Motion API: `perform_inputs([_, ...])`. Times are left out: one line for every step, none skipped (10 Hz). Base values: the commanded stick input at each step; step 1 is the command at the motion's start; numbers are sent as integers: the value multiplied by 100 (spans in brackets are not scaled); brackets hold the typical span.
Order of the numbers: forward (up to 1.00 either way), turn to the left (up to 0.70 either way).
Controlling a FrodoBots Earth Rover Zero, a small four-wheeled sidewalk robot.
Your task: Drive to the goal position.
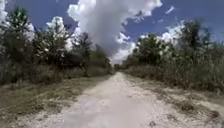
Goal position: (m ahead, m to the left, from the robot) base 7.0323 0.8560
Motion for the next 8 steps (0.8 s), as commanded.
perform_inputs([50,0])
perform_inputs([50,0])
perform_inputs([50,0])
perform_inputs([50,0])
perform_inputs([50,0])
perform_inputs([50,0])
perform_inputs([50,0])
perform_inputs([50,0])
